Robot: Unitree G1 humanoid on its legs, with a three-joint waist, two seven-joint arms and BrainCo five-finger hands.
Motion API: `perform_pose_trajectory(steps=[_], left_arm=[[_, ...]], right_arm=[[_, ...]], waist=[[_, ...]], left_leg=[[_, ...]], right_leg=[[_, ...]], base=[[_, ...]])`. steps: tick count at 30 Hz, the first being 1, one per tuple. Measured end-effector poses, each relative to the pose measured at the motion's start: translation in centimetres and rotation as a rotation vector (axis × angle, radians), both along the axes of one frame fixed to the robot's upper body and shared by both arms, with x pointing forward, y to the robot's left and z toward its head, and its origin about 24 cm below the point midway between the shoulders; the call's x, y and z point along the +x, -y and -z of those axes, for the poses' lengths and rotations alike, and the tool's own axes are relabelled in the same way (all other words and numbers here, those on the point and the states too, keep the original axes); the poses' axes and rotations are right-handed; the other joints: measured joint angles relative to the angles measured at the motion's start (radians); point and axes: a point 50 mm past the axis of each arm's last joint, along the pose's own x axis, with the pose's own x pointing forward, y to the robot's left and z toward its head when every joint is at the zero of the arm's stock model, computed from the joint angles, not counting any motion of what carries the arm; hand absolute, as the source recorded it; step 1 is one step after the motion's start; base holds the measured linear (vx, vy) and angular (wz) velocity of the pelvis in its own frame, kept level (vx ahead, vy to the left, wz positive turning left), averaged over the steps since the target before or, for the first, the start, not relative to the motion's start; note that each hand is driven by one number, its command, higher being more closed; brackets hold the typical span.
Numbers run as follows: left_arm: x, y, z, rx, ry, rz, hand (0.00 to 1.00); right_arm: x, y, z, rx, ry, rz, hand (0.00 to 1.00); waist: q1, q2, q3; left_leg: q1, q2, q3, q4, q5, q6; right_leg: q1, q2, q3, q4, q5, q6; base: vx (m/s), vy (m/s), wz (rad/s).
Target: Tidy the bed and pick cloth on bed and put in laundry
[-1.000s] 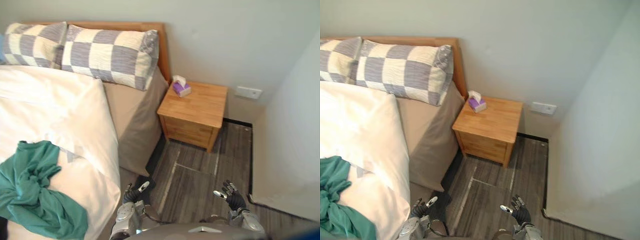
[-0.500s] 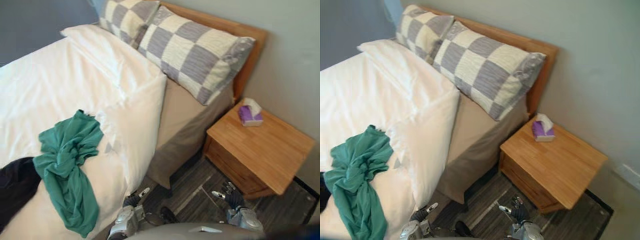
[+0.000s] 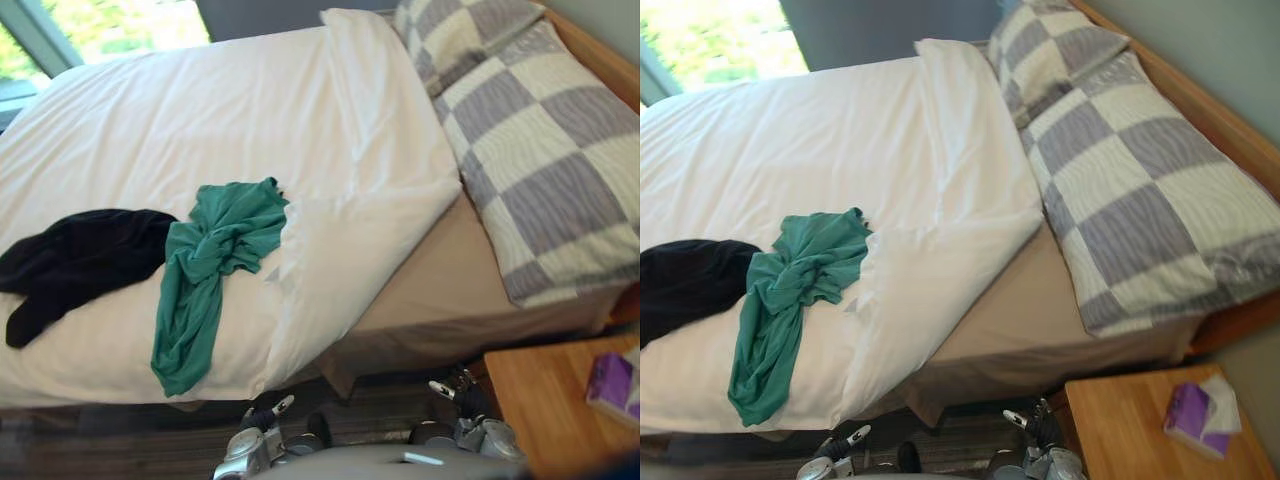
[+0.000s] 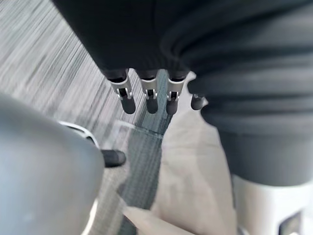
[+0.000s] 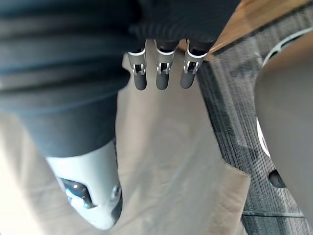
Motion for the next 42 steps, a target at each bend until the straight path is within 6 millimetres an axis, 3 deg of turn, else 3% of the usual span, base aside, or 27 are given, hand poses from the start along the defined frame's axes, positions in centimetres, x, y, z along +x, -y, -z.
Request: perform_pose_trajectory(steps=[3, 6, 9, 11, 15, 17, 20, 21, 22, 23, 25, 26, 28, 31, 36, 38, 42], left_arm=[[0.1, -0.6, -0.1, 0.020, 0.010, 0.003, 0.00], [0.0, -0.6, -0.1, 0.022, 0.005, 0.002, 0.00], [-0.1, -0.7, -0.1, 0.021, -0.001, 0.002, 0.00], [-0.2, -1.0, -0.1, 0.023, -0.010, -0.002, 0.00], [-0.3, -1.5, -0.1, 0.010, -0.027, -0.001, 0.00], [-0.4, -1.7, -0.2, 0.005, -0.023, -0.002, 0.00], [-1.3, -1.7, -0.2, -0.002, -0.019, -0.004, 0.00], [-1.7, -1.8, -0.3, 0.001, -0.015, -0.011, 0.00], [-1.8, -1.8, -0.4, 0.002, -0.001, -0.031, 0.00], [-2.0, -1.7, -0.3, 0.000, 0.000, -0.036, 0.00], [-2.6, -1.8, -0.4, 0.014, 0.007, -0.045, 0.00], [-2.7, -2.0, -0.4, 0.021, 0.008, -0.046, 0.00], [-2.8, -2.6, -0.6, 0.050, 0.020, -0.045, 0.00], [-2.6, -2.8, -0.7, 0.081, 0.026, -0.004, 0.00], [-2.3, -2.5, -0.7, 0.078, 0.027, 0.035, 0.00], [-2.2, -2.6, -0.6, 0.074, 0.020, 0.054, 0.00], [-3.4, -3.5, -0.3, 0.084, -0.051, 0.123, 0.00]], right_arm=[[0.3, -0.6, 0.0, 0.030, 0.006, 0.077, 0.00], [0.1, -0.5, 0.0, 0.036, 0.002, 0.243, 0.00], [-0.3, 0.3, -0.2, -0.055, -0.013, 0.380, 0.00], [-0.6, 2.1, -0.9, -0.213, -0.042, 0.519, 0.00], [0.2, 7.0, -4.6, -0.436, 0.040, 0.832, 0.00], [1.6, 9.6, -8.9, -0.543, 0.213, 0.960, 0.00], [3.2, 11.8, -14.7, -0.650, 0.463, 0.991, 0.00], [3.7, 12.4, -17.6, -0.715, 0.579, 0.969, 0.00], [4.0, 12.7, -20.4, -0.773, 0.695, 0.937, 0.00], [4.3, 12.6, -21.9, -0.798, 0.757, 0.903, 0.00], [5.3, 10.7, -26.1, -0.824, 0.942, 0.732, 0.00], [5.8, 10.0, -26.7, -0.824, 0.975, 0.676, 0.00], [8.4, 7.4, -28.3, -0.794, 1.068, 0.449, 0.00], [11.4, 4.8, -29.0, -0.770, 1.096, 0.193, 0.00], [15.2, 2.8, -28.3, -0.763, 1.023, -0.047, 0.00], [17.1, 1.8, -27.8, -0.797, 0.965, -0.150, 0.00], [19.5, 0.1, -27.5, -0.834, 0.914, -0.310, 0.00]], waist=[[0.027, -0.024, -0.020], [0.025, -0.028, -0.027], [0.025, -0.027, -0.028], [0.023, -0.027, -0.032], [0.014, -0.027, -0.034], [0.014, -0.032, -0.035], [-0.009, -0.033, -0.044], [-0.014, -0.042, -0.056], [-0.007, -0.042, -0.063], [-0.008, -0.034, -0.067], [-0.010, -0.050, -0.092], [-0.010, -0.040, -0.100], [-0.008, -0.074, -0.117], [-0.007, -0.077, -0.123], [0.002, -0.046, -0.121], [0.026, -0.033, -0.110], [0.043, -0.054, -0.086]], left_leg=[[-0.001, 0.001, 0.018, 0.000, 0.004, -0.005], [0.001, -0.003, 0.043, 0.000, 0.005, -0.006], [0.007, 0.000, 0.085, 0.000, 0.010, -0.006], [0.007, 0.001, 0.098, -0.002, 0.016, -0.006], [0.000, 0.002, 0.114, -0.007, 0.016, -0.005], [-0.010, -0.002, 0.133, -0.008, 0.016, -0.004], [-0.034, 0.000, 0.137, -0.009, -0.005, -0.007], [-0.036, -0.008, 0.157, -0.008, -0.018, -0.014], [-0.032, -0.006, 0.170, -0.001, -0.001, 0.010], [-0.035, -0.001, 0.166, -0.007, 0.000, 0.008], [-0.052, -0.007, 0.161, -0.008, 0.010, 0.016], [-0.060, -0.009, 0.160, -0.008, 0.010, 0.016], [-0.072, -0.017, 0.155, -0.008, 0.012, 0.019], [-0.077, -0.039, 0.123, -0.008, 0.011, 0.028], [-0.106, -0.072, 0.065, -0.008, 0.013, 0.048], [-0.107, -0.082, 0.045, -0.008, 0.022, 0.064], [-0.114, -0.089, -0.010, -0.008, 0.027, 0.062]], right_leg=[[0.005, 0.004, 0.007, -0.010, 0.005, -0.008], [0.018, 0.007, 0.031, -0.047, 0.023, -0.017], [0.032, 0.008, 0.051, -0.082, 0.047, -0.017], [0.035, 0.008, 0.059, -0.095, 0.058, -0.013], [0.034, 0.009, 0.061, -0.111, 0.058, -0.013], [0.033, 0.004, 0.063, -0.135, 0.044, -0.021], [0.028, 0.006, 0.058, -0.161, 0.048, -0.015], [0.023, -0.006, 0.057, -0.186, 0.052, -0.013], [0.025, -0.009, 0.061, -0.200, 0.060, -0.005], [0.025, -0.003, 0.062, -0.201, 0.061, -0.002], [0.022, -0.005, 0.065, -0.207, 0.068, 0.011], [0.013, -0.006, 0.069, -0.207, 0.068, 0.010], [-0.003, -0.007, 0.090, -0.206, 0.078, 0.007], [0.000, -0.015, 0.084, -0.205, 0.079, 0.004], [0.003, -0.039, 0.037, -0.206, 0.074, 0.006], [0.019, -0.043, 0.025, -0.206, 0.078, 0.011], [0.039, -0.036, 0.002, -0.215, 0.071, 0.001]], base=[[0.12, -0.041, 0.09], [0.06, 0.011, -0.08], [-0.01, 0.026, -0.17], [-0.06, 0.009, -0.14], [-0.13, 0.005, -0.04], [-0.16, 0.018, -0.09], [-0.20, 0.019, 0.12], [-0.12, 0.069, 0.07], [-0.08, 0.060, -0.01], [-0.05, 0.069, 0.04], [-0.03, 0.061, 0.14], [0.03, 0.065, 0.02], [0.07, 0.064, 0.00], [0.05, 0.035, 0.19], [0.07, 0.055, 0.39], [0.11, 0.029, 0.25], [0.08, -0.015, 0.44]])
